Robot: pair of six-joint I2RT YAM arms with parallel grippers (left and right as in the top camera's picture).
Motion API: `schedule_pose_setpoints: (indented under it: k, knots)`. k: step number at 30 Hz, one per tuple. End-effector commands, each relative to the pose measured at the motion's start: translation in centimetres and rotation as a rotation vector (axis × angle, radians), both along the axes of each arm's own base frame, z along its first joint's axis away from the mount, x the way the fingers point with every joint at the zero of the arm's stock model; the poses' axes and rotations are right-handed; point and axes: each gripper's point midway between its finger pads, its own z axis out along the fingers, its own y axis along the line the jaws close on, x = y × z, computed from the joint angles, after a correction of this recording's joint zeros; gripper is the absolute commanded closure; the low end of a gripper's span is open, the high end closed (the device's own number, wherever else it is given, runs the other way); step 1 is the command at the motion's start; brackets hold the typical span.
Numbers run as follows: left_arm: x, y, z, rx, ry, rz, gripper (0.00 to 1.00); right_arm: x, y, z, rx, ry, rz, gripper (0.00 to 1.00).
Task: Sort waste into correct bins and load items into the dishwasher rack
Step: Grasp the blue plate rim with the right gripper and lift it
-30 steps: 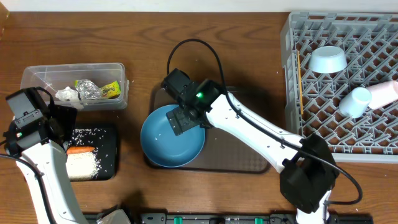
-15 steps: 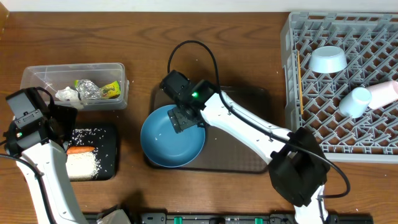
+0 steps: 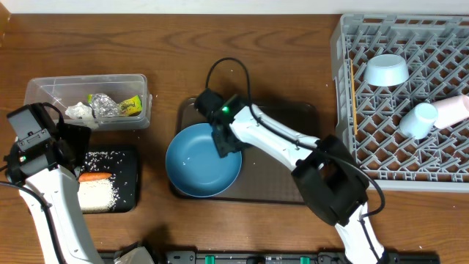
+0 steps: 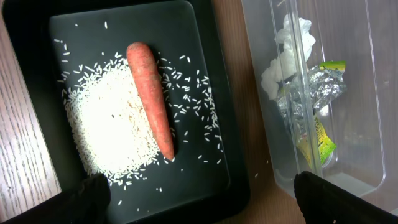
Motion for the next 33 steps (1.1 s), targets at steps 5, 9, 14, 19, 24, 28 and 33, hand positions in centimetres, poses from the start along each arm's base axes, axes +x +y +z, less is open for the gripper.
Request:
schedule_pose_setpoints:
  k: [5,9,14,19,24,28,33]
  knots:
    - [0.2,0.3,0.6,0.011,-0.011,0.001,0.02,0.7,-0.8,0.2,-0.003,-0.005,-0.032,0.62]
    - [0.2,0.3,0.6,0.011,-0.011,0.001,0.02,0.5,-0.6,0.2,0.009,0.006,-0.031,0.63]
    - [0.2,0.3,0.6,0.011,-0.011,0.001,0.02,0.8,-0.9,1.0,0.006,-0.012,-0.028,0.61]
    - [0.2,0.3,0.6,0.011,-0.011,0.001,0.02,1.7,-2.7,1.8,-0.011,-0.014,-0.067,0.84]
    - [0.2,0.3,0.6,0.011,-0.011,0.001,0.02,2.4,-5.5,1.8,-0.045,0.023,-0.127,0.99]
    - [0.2,0.3,0.6,0.011,-0.011,0.001,0.02,3.1,-8.0,2.0,-0.074,0.04,-0.173,0.99]
    - [0.2,0.3,0.6,0.011,-0.011,0.001,0.02,4.2,-11.6,3.3,-0.113,0.032,-0.246,0.99]
